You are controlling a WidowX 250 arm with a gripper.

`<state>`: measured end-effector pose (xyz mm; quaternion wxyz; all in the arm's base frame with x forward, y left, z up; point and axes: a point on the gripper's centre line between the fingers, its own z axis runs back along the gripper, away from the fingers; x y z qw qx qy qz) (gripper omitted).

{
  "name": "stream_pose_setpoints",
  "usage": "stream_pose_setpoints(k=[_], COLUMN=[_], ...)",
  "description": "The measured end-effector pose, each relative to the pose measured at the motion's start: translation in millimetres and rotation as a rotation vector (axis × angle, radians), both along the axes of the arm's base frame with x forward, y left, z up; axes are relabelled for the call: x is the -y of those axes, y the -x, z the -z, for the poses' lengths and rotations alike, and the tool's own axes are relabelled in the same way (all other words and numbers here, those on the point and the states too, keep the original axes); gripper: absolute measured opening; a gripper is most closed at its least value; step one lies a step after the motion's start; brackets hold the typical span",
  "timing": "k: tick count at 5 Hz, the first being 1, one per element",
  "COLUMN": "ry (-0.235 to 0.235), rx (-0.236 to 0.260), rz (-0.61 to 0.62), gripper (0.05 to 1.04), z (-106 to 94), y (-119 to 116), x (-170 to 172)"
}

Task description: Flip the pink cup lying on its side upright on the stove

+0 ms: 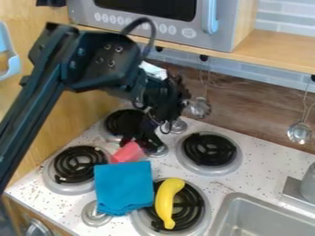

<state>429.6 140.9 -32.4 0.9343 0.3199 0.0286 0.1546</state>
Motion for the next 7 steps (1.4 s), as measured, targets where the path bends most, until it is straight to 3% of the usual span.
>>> stream_pose_setpoints(k=[1,3,4,5,6,7], ry=[0.010,0.066,0.155,0.249,0.332,0.380], rx=[0.050,0.108,0.152,0.312,0.390,0.393], rz=[0.008,0.004,0.026,0.095,0.146,0.225], gripper=[0.139,0.083,0.083,0.083,0.083,0.082], z=[-26.0,-51.9,-51.4,-79.4,-81.0,-77.5], y=[-1,-5,-2,2,11,24], x=[2,10,14,-5,-32,-33])
